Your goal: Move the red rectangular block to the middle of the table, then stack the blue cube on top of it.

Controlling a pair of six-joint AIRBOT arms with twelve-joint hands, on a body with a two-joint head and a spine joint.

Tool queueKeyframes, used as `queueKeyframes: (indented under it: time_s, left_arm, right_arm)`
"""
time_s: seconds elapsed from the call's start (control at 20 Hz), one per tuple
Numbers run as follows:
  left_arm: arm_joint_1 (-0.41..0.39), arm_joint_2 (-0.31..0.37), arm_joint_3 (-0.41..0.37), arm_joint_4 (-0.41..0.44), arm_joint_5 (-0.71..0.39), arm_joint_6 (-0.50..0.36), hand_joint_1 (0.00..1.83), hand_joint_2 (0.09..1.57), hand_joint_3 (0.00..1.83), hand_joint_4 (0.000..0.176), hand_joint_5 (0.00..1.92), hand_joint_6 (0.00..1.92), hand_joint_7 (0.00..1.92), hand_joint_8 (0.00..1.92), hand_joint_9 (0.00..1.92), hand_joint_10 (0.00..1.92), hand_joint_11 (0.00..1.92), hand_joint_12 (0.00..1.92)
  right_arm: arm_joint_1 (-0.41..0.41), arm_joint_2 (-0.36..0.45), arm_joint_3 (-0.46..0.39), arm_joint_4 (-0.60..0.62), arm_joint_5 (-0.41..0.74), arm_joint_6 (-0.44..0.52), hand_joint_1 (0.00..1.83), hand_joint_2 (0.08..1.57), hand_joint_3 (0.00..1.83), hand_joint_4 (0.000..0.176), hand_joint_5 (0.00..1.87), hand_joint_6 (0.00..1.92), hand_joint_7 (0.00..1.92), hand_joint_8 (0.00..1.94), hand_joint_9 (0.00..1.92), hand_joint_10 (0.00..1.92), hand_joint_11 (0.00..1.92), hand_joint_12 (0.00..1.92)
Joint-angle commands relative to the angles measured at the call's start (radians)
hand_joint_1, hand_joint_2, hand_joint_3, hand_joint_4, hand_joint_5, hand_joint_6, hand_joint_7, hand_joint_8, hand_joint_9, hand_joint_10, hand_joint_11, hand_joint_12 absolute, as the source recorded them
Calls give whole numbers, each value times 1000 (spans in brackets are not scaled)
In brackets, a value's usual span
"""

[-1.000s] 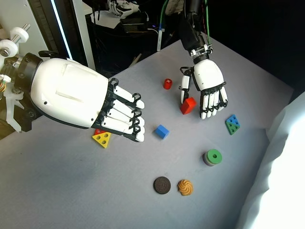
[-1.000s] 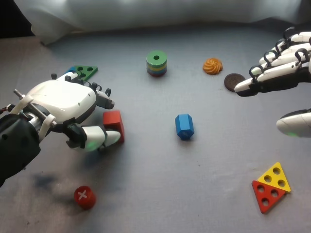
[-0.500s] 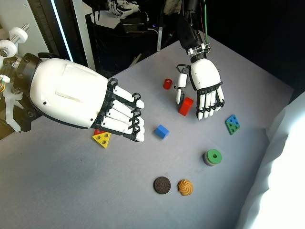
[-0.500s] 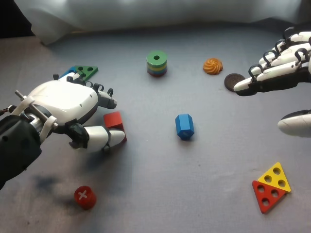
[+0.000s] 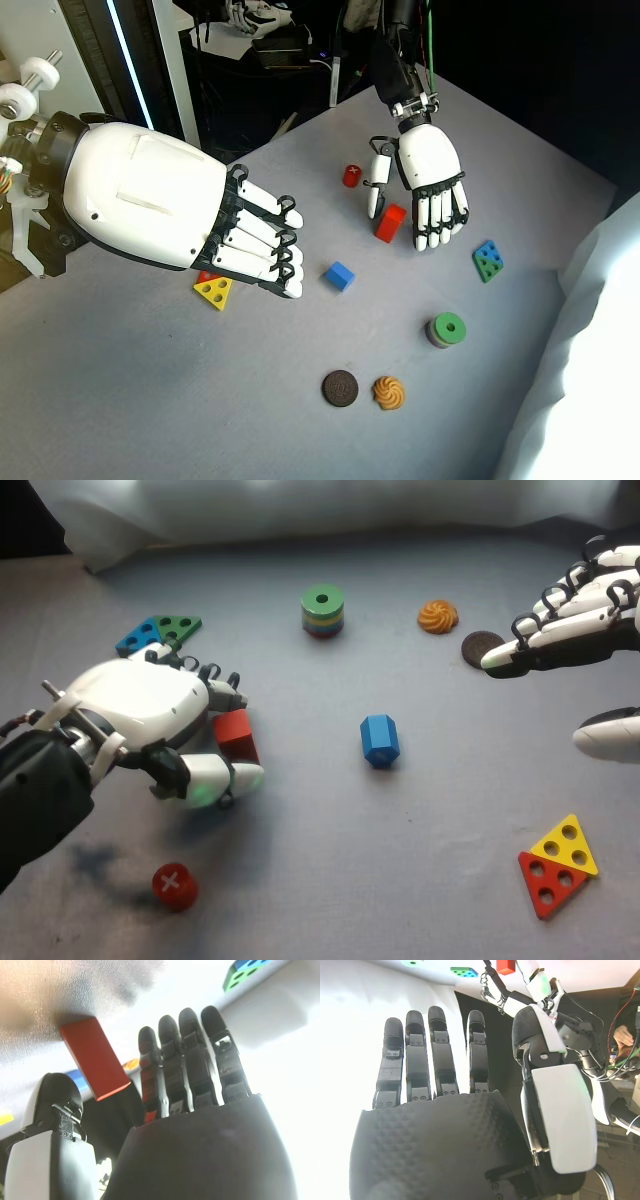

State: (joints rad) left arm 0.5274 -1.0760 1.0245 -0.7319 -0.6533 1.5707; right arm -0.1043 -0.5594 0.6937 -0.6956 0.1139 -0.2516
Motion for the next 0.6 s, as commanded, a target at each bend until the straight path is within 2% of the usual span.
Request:
queueKeyframes:
  time_s: [0.0,0.15,0.25,0.45,0.55]
  left_arm:
    - [-2,7,5,29,-95,1,333,1162,0,0,481,0,454,0,381,1,0,906]
    - [2,4,4,29,-95,1,346,1105,0,0,477,1,409,0,303,0,0,834]
    - [2,4,4,29,-95,1,383,1049,0,0,488,3,332,0,177,0,0,712]
    - [3,3,3,29,-96,1,283,1007,0,0,519,2,215,0,4,0,0,436]
    - [3,2,3,29,-97,1,348,1039,2,0,521,1,162,0,0,0,0,541]
  right_arm:
    - [12,11,0,14,81,5,416,1281,0,0,338,9,326,7,245,10,0,522]
    - [12,11,0,14,81,5,449,1259,0,0,314,0,318,1,247,6,0,552]
    - [12,11,0,14,81,5,450,1264,0,0,298,2,305,1,233,0,0,496]
    - [12,11,-1,14,81,5,444,1260,0,0,305,3,308,1,232,1,0,492]
    - [12,11,-1,14,81,5,471,1254,0,0,297,1,297,0,224,0,0,468]
